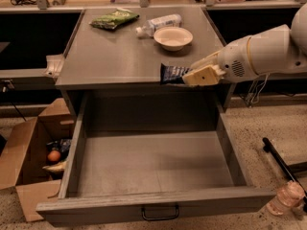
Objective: Pick rxbar blueberry from top drawer and place on counter
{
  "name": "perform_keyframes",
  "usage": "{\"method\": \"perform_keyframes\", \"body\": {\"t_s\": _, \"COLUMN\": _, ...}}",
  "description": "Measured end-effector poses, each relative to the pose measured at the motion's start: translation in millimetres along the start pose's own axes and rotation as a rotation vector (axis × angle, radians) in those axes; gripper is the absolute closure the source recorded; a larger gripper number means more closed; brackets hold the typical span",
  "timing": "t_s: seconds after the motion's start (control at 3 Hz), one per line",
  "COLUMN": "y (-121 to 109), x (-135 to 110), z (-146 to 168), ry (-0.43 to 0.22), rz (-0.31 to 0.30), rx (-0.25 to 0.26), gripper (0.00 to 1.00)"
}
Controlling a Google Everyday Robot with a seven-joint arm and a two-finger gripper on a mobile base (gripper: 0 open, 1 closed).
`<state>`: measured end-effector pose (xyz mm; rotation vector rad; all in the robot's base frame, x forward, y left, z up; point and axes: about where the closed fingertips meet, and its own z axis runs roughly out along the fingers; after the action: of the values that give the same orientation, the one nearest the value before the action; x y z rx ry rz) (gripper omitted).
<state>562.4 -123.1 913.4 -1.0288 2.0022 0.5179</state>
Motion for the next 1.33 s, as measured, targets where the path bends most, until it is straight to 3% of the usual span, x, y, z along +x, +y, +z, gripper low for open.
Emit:
{"method": "perform_keyframes", "body": {"t_s": 0.33, "y": -3, "x": -3, "z": 0, "ry": -0.012, "rz": 0.006, "rx": 0.008, "gripper": 1.0}}
{"method": "perform_keyframes", "body": {"t_s": 0.67, "y": -21, "x": -20, "z": -1, "ry": -0.08, "rz": 0.043, "rx": 0.056, "gripper": 1.0}}
{"method": "perform_keyframes", "body": {"t_s": 1.0, "y": -73, "x": -57, "z": 7, "ry": -0.185, "rz": 0.169, "rx": 0.128, "gripper": 1.0}}
{"method": "perform_keyframes", "body": {"t_s": 1.33, "y": -105, "x": -71, "z": 21, "ry": -0.245, "rz": 0.283, "rx": 0.145, "gripper": 1.0}}
